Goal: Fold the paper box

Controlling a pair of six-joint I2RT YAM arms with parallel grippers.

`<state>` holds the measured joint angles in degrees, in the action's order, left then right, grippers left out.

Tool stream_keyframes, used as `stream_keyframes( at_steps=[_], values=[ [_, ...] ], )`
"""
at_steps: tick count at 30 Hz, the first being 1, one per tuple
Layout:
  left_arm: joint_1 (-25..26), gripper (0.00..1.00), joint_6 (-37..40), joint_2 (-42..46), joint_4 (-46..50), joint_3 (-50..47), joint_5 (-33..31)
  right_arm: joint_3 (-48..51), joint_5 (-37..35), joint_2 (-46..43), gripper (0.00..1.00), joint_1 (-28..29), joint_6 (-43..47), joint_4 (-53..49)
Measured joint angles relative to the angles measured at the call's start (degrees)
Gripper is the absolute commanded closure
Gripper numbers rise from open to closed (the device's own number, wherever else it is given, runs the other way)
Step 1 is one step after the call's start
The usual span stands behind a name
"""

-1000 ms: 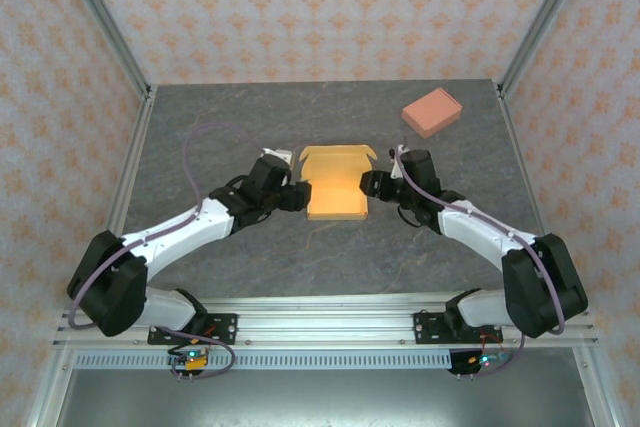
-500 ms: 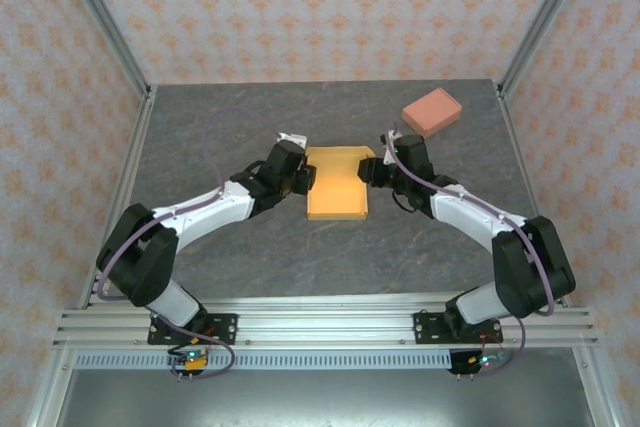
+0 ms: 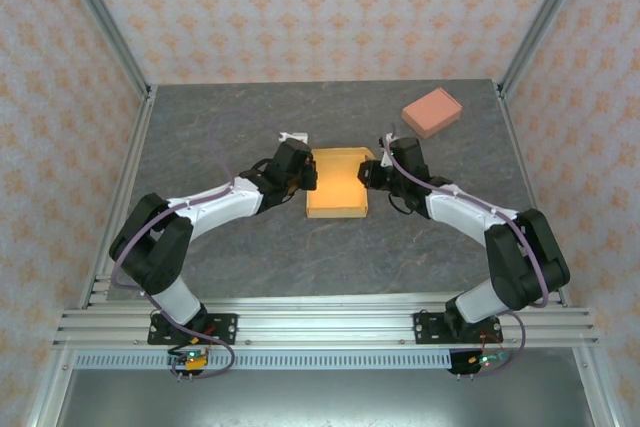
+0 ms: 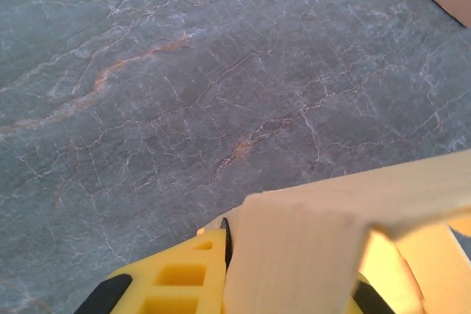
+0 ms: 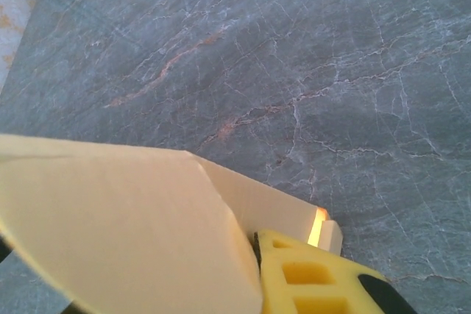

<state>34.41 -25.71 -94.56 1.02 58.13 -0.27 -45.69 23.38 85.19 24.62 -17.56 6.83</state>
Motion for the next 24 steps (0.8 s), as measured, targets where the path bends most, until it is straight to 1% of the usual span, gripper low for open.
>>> stream_keyframes(
  at_steps=[6, 13, 17, 19, 21, 22, 24],
  values=[
    [0.2, 0.89, -5.5, 0.0, 0.0, -2.1, 0.1, 4.2, -1.5, -1.2, 0.84, 1.4, -0.6, 2.2],
    [0.5, 0.88, -12.0, -0.2, -0.2, -2.0, 3.2, 7.8, -2.6, -4.7, 0.84, 1.6, -0.2, 2.8],
    [0.5, 0.74, -14.1, -0.3, 0.3, -1.4, 3.8, 7.9, -3.1, -5.0, 0.84, 1.6, 0.2, 2.7],
    [0.5, 0.63, -14.0, -0.3, 2.7, 0.3, 3.4, 7.9, -3.6, -5.1, 0.85, 1.6, 0.5, 2.7],
    [0.5, 0.54, -12.9, -0.3, 5.0, 2.7, 2.3, 7.9, -4.0, -5.2, 0.89, 1.6, 0.8, 2.9],
    [0.5, 0.50, -12.0, -0.3, 6.2, 3.9, 1.5, 7.9, -4.2, -5.3, 0.90, 1.6, 1.0, 3.1],
    [0.5, 0.48, -10.1, -0.3, 8.2, 6.1, -0.1, 7.9, -4.3, -5.3, 0.91, 1.6, 1.1, 3.7]
  ],
)
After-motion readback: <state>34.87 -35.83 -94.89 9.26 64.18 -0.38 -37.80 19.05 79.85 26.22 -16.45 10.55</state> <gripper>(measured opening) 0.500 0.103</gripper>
